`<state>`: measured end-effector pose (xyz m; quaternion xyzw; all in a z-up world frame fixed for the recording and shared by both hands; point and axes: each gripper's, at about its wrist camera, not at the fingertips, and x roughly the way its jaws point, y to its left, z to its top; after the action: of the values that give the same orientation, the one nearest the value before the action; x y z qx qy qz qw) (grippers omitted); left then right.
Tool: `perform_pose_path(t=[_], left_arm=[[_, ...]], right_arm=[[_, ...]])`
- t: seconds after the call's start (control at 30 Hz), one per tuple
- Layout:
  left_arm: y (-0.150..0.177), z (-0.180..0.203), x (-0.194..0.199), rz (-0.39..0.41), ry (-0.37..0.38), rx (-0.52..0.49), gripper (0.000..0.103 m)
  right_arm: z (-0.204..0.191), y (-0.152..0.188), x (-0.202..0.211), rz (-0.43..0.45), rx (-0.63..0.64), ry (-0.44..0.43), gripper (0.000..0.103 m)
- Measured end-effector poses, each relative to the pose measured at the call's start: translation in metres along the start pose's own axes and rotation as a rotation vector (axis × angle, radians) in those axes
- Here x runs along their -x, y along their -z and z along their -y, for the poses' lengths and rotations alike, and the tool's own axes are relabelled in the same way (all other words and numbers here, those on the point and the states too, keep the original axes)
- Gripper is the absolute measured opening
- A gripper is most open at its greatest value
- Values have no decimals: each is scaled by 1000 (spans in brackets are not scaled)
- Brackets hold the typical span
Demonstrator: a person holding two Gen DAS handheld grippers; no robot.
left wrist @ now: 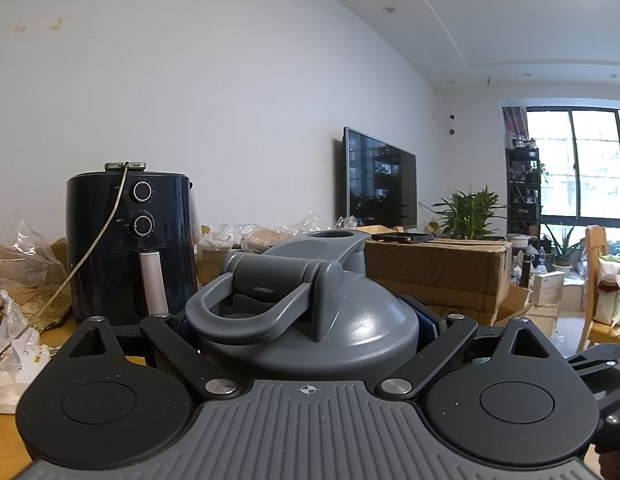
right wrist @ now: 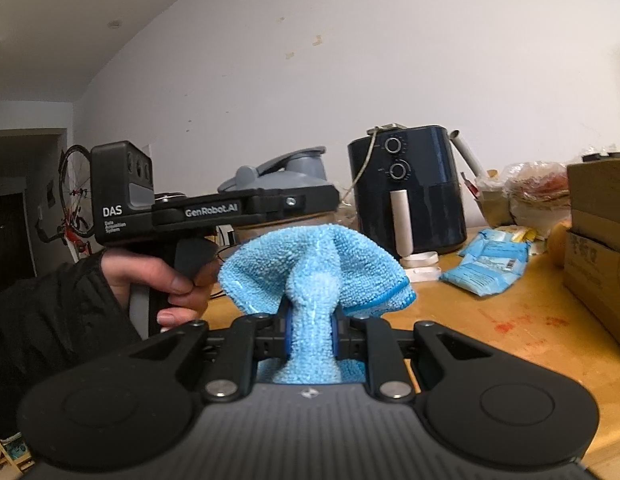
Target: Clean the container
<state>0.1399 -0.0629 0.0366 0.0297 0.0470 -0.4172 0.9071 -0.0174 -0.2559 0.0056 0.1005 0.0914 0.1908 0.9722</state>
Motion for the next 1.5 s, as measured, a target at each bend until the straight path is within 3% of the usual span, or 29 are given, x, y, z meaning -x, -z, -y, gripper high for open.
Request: perform_pose_path(t=[0.83, 1.0, 1.2, 1.5], left_arm=[[6, 8, 3, 41, -58, -13, 96], [4, 9, 5, 44, -84, 2, 103], [1, 7, 8, 36, -103, 15, 103], [-3, 25, 7, 1, -242, 28, 103]], right_arm=[[-5, 5, 13, 18, 48, 0, 11], [-3, 7, 11, 12, 37, 4, 11], [-1, 9, 10, 6, 27, 5, 12], [1, 11, 8, 0, 18, 5, 12]])
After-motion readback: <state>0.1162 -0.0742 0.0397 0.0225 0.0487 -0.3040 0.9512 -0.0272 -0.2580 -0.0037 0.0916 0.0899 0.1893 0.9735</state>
